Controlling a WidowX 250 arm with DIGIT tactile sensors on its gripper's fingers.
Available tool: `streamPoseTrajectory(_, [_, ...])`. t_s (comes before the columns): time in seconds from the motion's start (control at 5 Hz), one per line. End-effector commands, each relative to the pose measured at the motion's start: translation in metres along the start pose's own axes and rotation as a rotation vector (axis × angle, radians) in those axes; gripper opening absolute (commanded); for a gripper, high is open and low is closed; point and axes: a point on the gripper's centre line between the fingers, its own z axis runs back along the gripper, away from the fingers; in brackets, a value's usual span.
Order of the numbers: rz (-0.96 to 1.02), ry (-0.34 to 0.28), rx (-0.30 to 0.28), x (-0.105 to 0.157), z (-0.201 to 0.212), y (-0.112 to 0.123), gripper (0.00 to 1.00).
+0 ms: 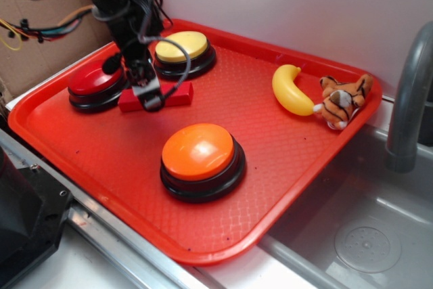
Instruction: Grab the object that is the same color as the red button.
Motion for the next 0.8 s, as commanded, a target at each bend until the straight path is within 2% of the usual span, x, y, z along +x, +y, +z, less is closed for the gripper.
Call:
streamPoseTrajectory(0.0, [-0.017, 0.009, -0.018, 0.0068, -0.0153, 0.0063, 1.0])
streamPoseTrajectory(0.2, [-0.004, 0.008, -0.03, 0.0068, -0.0178, 0.0055, 0.86])
streamPoseTrajectory(0.4, [0.014, 0.004, -0.05, 0.0065, -0.0184, 0.0061, 0.0])
streamPoseTrajectory(0.6, [0.021, 0.028, -0.036, 0.0052, -0.0213, 0.0071, 0.0])
